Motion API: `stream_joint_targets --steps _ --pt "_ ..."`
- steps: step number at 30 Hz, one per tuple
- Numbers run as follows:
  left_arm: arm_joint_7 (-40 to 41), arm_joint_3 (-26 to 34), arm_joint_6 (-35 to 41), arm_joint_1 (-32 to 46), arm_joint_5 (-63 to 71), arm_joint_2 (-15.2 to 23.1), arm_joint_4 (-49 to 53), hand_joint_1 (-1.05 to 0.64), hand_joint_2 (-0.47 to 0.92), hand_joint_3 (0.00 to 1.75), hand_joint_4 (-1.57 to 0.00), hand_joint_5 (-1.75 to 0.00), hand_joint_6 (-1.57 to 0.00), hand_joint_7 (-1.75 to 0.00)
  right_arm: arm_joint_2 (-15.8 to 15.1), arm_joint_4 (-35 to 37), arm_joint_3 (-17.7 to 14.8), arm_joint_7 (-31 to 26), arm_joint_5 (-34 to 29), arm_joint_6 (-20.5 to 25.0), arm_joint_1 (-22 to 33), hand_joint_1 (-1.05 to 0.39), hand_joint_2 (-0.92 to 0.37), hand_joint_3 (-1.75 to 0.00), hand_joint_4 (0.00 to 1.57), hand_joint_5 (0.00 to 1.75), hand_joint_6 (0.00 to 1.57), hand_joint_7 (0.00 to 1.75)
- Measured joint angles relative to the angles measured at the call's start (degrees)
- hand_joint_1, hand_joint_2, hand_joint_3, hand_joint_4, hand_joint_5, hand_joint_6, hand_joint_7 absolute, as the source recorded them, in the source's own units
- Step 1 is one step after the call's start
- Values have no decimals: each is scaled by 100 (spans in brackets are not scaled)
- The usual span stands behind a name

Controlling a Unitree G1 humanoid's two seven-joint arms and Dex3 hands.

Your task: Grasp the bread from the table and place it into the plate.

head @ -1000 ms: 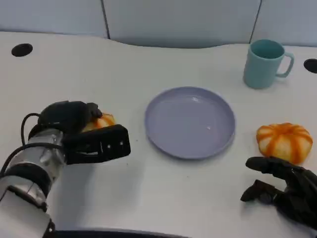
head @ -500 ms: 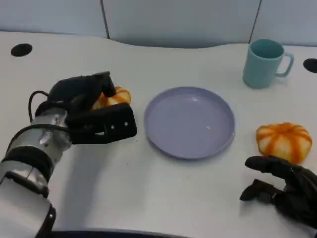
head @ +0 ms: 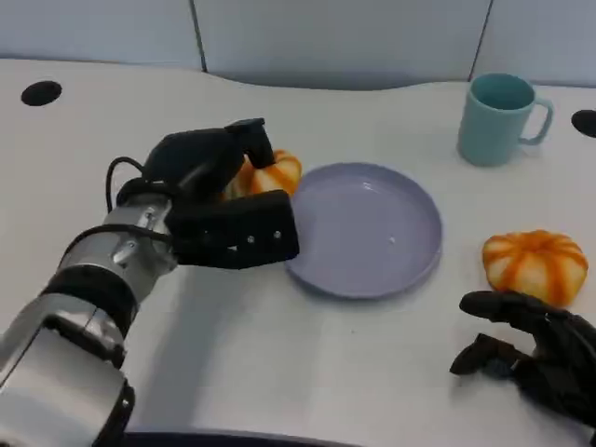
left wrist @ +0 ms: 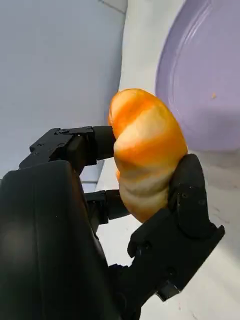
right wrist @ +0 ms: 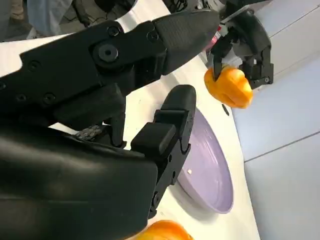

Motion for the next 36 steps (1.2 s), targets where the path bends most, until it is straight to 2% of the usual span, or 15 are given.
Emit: stream_joint_targets --steps 10,18,24,27,29,31,36 --pt "174 -315 -66 -306 286 -348 -73 -24 53 113 -91 -175 -68 -175 -2 86 7 10 -6 -6 -62 -39 -92 -8 66 112 76 58" --pt "372 -716 -23 -389 638 -784 -61 -20 53 116 -93 -175 -68 -175 2 285 -1 45 -4 -102 -178 -39 -92 -8 66 111 77 58" --pt "371 -849 82 -407 708 -908 53 -24 52 120 -96 -175 -69 -175 7 295 2 58 -5 -126 -183 -40 -92 -6 68 110 77 58" --pt "369 -900 141 -407 740 -949 114 -24 51 120 -91 -175 -62 -170 7 286 0 37 -3 -98 -182 -39 -92 -8 68 109 77 57" --pt "321 -907 175 -407 742 -977 128 -24 51 119 -90 -175 -63 -174 7 279 1 33 -4 -107 -179 -39 -92 -9 67 110 77 57" --pt "242 -913 218 -407 742 -1010 163 -26 53 115 -91 -175 -67 -174 9 280 1 47 -4 -126 -177 -40 -92 -9 67 111 77 57" --pt "101 -1019 404 -407 833 -1036 221 -26 55 100 -87 -175 -61 -173 21 267 8 57 -5 -155 -169 -40 -92 -9 67 112 77 58"
